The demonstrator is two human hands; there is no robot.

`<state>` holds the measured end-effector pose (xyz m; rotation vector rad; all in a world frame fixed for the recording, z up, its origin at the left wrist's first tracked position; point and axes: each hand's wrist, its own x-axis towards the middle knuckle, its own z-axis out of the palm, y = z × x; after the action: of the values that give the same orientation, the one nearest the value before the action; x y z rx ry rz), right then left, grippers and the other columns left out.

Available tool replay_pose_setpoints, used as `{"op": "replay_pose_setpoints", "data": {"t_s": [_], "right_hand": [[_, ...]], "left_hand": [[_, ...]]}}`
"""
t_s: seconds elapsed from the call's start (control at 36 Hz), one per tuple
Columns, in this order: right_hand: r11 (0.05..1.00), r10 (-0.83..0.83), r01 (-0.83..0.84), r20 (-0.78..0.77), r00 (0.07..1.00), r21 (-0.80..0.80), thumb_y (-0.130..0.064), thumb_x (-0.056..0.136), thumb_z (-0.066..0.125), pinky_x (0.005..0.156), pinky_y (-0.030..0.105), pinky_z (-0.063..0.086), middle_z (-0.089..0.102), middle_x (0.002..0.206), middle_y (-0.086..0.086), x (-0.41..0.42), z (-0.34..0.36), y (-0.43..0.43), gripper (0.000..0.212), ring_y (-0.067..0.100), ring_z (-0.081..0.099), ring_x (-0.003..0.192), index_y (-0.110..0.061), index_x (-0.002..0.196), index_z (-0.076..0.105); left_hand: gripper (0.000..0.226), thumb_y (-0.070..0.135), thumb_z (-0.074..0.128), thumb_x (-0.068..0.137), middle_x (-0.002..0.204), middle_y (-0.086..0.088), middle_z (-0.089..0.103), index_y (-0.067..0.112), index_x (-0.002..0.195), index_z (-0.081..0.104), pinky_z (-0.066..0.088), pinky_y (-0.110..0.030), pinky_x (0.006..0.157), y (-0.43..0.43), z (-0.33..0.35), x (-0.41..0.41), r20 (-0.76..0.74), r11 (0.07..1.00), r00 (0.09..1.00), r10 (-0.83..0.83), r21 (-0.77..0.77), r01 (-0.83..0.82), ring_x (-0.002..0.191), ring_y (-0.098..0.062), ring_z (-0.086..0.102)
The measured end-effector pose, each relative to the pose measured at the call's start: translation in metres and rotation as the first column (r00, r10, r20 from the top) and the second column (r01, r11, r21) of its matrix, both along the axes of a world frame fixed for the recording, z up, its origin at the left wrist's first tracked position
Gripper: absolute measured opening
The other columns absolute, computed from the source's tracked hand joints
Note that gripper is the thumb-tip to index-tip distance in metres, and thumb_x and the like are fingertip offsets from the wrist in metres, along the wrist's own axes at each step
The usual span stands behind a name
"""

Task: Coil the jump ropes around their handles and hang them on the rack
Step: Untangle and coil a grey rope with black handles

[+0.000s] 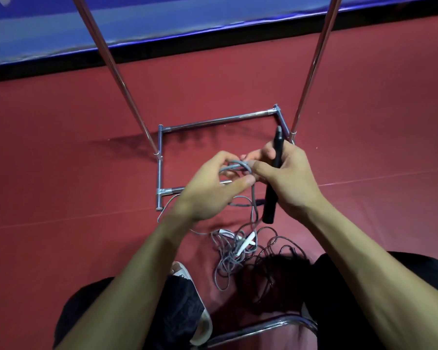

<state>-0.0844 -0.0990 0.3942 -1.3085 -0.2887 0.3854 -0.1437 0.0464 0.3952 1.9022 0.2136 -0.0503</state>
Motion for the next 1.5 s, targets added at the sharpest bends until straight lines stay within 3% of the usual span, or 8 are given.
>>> {"op": "replay_pose_setpoints", "data": {"t_s": [0.39,0.58,0.69,0.81,0.94,1.14,1.33,1.5], "right_hand": [[0.992,0.054,-0.048,0.049,0.997,-0.117,0.012,0.091,0.052,0.081,0.037,0.056,0.07,0.094,0.014,0.004,0.05,-0.011,0.038,0.024,0.068,0.081,-0.014,0.068,0.036],[0.952,0.149,-0.073,0.243,0.958,-0.297,-0.001,0.088,0.065,0.067,0.038,0.054,0.069,0.076,0.008,-0.005,0.101,-0.009,0.028,0.02,0.066,0.069,-0.004,0.063,0.055],[0.954,0.186,-0.081,0.36,0.914,-0.287,-0.015,0.088,0.069,0.064,0.045,0.053,0.068,0.068,0.018,-0.011,0.131,-0.004,0.031,0.028,0.064,0.064,-0.017,0.057,0.063],[0.98,0.168,-0.1,0.448,0.878,-0.172,-0.024,0.091,0.063,0.048,0.026,0.041,0.068,0.06,0.008,-0.015,0.164,-0.006,0.044,0.022,0.051,0.046,-0.018,0.047,0.062],[0.999,-0.006,-0.014,0.432,0.902,0.043,-0.025,0.095,0.057,0.041,0.018,0.024,0.058,0.052,0.005,-0.007,0.192,-0.022,0.046,0.014,0.033,0.033,-0.011,0.052,0.05],[0.976,-0.163,0.214,0.491,0.856,-0.049,-0.021,0.091,0.066,0.04,0.023,0.032,0.059,0.055,-0.002,0.013,0.166,-0.063,0.025,0.014,0.039,0.036,-0.013,0.069,0.057],[0.939,0.127,0.023,0.405,0.906,-0.344,-0.006,0.079,0.078,0.055,0.005,0.04,0.067,0.082,-0.016,-0.019,0.087,-0.035,0.025,-0.012,0.054,0.054,-0.012,0.1,0.065],[0.982,0.023,0.019,0.223,0.975,-0.186,-0.01,0.098,0.055,0.041,0.016,0.029,0.071,0.072,0.001,-0.032,0.056,-0.002,0.02,0.004,0.035,0.042,-0.015,0.085,0.068]], "left_hand": [[0.061,0.004,0.064,0.062,0.094,-0.019,0.065,0.004,0.123,0.057,0.038,-0.029,0.06,0.013,0.03,-0.013,-0.095,0.6,0.96,-0.262,-0.795,0.085,0.061,-0.02,0.045],[0.038,0.025,0.071,0.085,0.096,-0.001,0.054,0.027,0.117,0.051,0.029,-0.019,0.046,-0.003,0.039,-0.011,-0.2,0.989,0.977,0.073,-0.109,-0.096,0.058,-0.009,0.04],[0.078,0.028,0.077,0.081,0.124,0.003,0.05,0.037,0.143,0.031,0.041,-0.022,0.053,-0.014,0.05,-0.008,-0.112,0.984,0.991,-0.069,0.155,0.086,0.066,-0.009,0.049],[0.009,0.016,0.065,0.092,0.093,0.0,0.065,0.016,0.1,0.067,0.039,-0.017,0.055,-0.028,0.07,0.001,-0.057,0.964,0.981,-0.185,0.184,0.192,0.048,0.004,0.048],[0.028,0.027,0.054,0.099,0.084,-0.007,0.068,0.011,0.08,0.067,0.039,-0.026,0.067,-0.011,0.079,0.014,-0.116,0.857,0.99,-0.075,0.501,0.123,0.076,-0.02,0.059],[0.032,0.035,0.044,0.103,0.06,-0.001,0.047,0.019,0.075,0.045,0.05,-0.032,0.059,0.021,0.079,0.004,-0.197,0.994,0.974,0.11,0.028,-0.107,0.048,-0.014,0.055],[0.042,0.037,0.041,0.103,0.051,0.004,0.022,0.018,0.065,0.038,0.035,-0.019,0.049,-0.007,0.161,0.018,-0.055,0.706,0.985,0.162,-0.691,-0.155,0.042,-0.011,0.021],[0.041,0.035,0.035,0.105,0.058,0.001,0.049,0.013,0.076,0.054,0.046,-0.027,0.062,-0.01,0.199,0.029,0.241,0.829,0.94,0.242,-0.555,-0.071,0.056,-0.014,0.047]]}}
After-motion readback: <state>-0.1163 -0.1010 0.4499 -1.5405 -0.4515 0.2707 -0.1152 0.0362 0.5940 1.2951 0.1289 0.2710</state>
